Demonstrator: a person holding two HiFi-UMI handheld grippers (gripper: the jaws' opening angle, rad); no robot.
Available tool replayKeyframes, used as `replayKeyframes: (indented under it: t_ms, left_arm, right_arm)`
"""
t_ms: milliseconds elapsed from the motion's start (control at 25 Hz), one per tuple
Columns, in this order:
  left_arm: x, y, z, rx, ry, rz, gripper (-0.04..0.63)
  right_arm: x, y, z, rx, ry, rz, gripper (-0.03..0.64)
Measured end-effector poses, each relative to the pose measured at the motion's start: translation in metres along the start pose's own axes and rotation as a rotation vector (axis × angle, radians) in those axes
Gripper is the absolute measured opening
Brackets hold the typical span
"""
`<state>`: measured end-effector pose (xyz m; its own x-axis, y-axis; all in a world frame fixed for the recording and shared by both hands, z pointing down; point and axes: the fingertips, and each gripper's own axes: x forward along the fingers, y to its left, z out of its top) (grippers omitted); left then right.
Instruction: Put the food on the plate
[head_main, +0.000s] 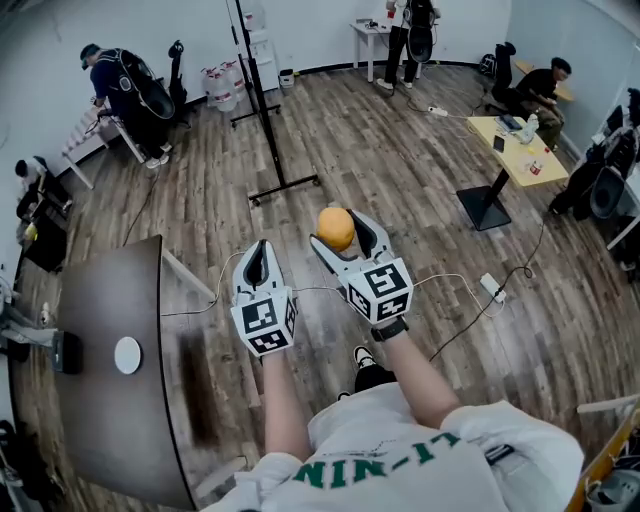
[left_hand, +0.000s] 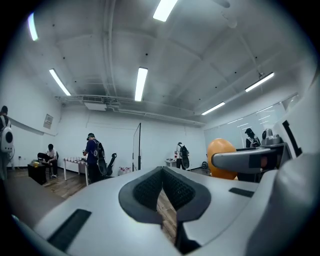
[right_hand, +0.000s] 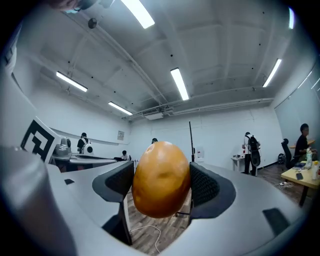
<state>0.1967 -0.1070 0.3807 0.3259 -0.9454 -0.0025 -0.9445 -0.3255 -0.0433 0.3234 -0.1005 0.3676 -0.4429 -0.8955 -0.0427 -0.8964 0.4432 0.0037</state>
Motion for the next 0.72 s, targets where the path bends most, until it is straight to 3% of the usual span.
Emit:
replayKeyframes:
  t_ms: [280, 520, 720]
  left_arm:
    - [0.044, 0.079, -0.008, 0.0, -0.025, 0.112, 0.014]
    - [0.097, 0.17, -0.002, -0.035, -0.044, 0.297, 0.014]
    - [0.129, 0.227, -0.014, -0.076, -0.005, 0.457, 0.014]
  right_arm:
    - [0.107, 0.031, -0.013, -0.002, 0.0, 0.198, 0.357]
    - [0.21, 0.054, -0.003, -0.014, -0.018, 0.383, 0.357]
    - [0.287, 0.069, -0.006, 0.001, 0.0, 0.567, 0.357]
